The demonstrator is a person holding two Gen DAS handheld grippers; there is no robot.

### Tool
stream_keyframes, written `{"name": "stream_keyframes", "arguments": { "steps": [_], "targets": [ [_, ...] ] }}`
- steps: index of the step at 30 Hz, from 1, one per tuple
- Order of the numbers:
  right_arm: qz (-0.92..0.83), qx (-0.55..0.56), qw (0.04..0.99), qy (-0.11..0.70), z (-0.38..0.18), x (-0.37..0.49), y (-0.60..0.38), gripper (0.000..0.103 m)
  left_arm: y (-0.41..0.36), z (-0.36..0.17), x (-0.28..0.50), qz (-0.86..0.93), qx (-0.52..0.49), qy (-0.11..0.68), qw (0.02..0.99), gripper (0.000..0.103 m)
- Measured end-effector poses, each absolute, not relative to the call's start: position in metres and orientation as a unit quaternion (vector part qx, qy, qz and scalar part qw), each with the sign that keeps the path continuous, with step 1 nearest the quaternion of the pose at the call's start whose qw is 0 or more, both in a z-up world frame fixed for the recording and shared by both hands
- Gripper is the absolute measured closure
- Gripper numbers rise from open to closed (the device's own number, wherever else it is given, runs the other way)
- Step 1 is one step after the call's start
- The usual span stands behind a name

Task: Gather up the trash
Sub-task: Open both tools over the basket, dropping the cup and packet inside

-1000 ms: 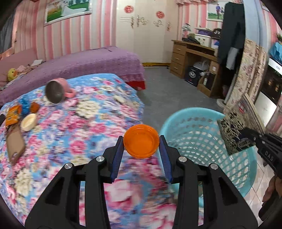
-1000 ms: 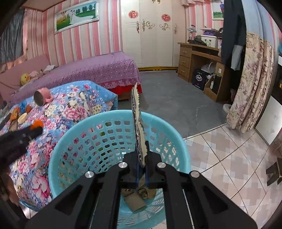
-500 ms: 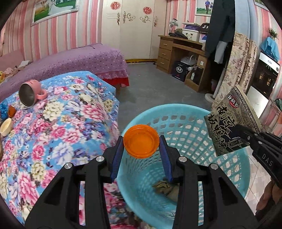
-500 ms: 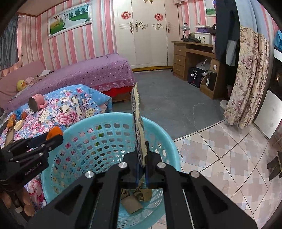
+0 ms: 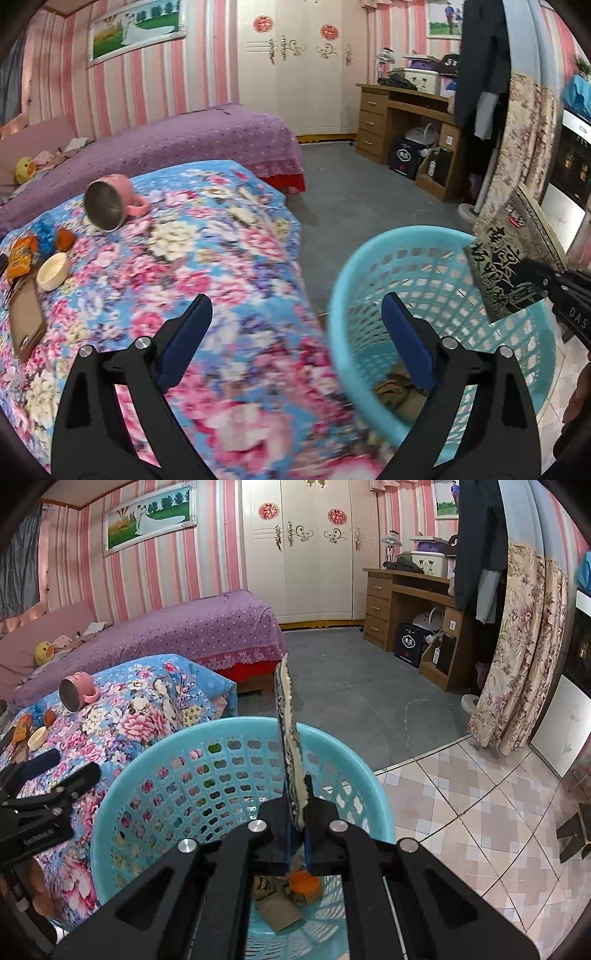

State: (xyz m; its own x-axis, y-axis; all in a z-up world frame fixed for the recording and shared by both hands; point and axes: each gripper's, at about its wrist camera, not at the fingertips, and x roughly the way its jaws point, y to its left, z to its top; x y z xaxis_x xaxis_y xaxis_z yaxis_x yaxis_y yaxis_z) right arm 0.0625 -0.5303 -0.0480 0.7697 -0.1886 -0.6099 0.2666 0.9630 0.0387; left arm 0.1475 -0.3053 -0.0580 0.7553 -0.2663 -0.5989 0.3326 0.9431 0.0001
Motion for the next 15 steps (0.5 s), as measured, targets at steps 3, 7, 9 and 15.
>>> {"name": "stream_keyframes", "arguments": {
  "steps": [3,7,9,15],
  "targets": [
    [-0.129,0.05,0.937,0.32,-0.049,0.066,-0.524,0.097,-0.289,-0.055,0.15,-0.151,0.041,0.315,0.936,0.011],
    [-0.139,0.036,0.934,0.327,-0.051,0.071,-0.517,0.073,-0.271,-0.052,0.15,-0.135,0.043,0.31,0.94,0.011],
    [-0.145,0.033,0.935,0.322,-0.049,0.072,-0.514,0.034,-0.264,-0.051,0.151,-0.13,0.042,0.308,0.942,0.011],
    [-0.155,0.03,0.938,0.308,-0.042,0.073,-0.504,0.014,-0.242,-0.045,0.151,-0.117,0.042,0.3,0.946,0.01]
  ]
}}
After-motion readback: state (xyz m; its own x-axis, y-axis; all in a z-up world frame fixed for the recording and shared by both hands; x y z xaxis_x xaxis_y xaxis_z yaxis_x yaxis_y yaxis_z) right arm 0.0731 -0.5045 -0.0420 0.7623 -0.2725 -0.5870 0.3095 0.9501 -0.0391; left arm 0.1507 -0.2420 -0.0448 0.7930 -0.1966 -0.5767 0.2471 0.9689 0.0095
